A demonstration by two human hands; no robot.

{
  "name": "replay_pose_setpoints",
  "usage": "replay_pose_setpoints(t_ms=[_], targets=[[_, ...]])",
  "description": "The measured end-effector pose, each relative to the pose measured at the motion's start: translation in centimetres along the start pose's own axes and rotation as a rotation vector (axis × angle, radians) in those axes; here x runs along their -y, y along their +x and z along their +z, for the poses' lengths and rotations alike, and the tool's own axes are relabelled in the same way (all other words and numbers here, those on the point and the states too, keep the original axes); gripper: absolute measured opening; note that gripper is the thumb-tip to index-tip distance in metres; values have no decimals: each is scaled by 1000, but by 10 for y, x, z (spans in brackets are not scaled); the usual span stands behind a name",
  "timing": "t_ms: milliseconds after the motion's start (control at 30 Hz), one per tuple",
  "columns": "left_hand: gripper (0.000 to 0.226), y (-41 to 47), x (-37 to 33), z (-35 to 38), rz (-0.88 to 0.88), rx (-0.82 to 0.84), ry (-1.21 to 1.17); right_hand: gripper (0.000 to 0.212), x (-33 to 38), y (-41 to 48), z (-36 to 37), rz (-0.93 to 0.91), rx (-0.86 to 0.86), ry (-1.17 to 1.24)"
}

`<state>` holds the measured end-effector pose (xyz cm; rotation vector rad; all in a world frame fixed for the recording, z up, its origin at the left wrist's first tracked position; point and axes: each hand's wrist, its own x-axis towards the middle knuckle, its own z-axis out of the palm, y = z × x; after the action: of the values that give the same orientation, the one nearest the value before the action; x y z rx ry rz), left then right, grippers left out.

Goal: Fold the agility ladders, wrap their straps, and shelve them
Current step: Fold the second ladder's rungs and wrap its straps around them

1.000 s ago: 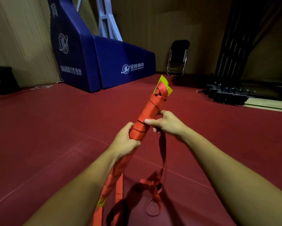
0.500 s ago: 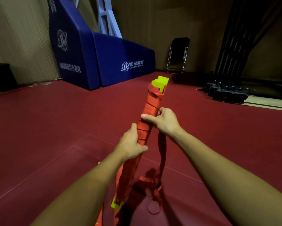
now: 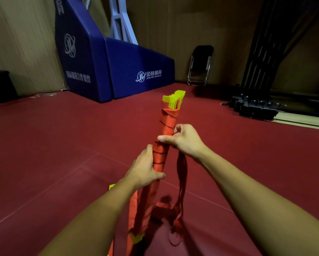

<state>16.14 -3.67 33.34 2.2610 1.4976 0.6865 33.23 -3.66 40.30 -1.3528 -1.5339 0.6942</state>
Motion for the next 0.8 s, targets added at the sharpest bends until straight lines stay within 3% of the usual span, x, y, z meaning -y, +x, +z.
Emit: replay_pose_setpoints(t_ms=[100,200,267,333,533,600,733,800], targets=[[55,0,2,-1,14,23,52,44,-10,3,1,-7,-23,-121],[44,5,8,-3,-30,-31,-71,38,-20,0,3,23,52,-56],[53,6,8,-6,-31,3,-129,38,-21,-1,7,17,84,-39],[64,6,1,-6,-70,95,-339,38,-17,-3,12,-10,60,-140],[44,18,1,12,-76,-39,-505,38,-4,-18,28,-96,16,-462],[53,18,1,16,-69,-32,-557,38,-5,-15,21,-83,4,-446],[104,15,0,18,-20,-25,-511,38,-8,-10,7,-89,5,-318],[118,12,-7,17,-55,-95,-439,38,-8,-8,5,-97,-1,-263]])
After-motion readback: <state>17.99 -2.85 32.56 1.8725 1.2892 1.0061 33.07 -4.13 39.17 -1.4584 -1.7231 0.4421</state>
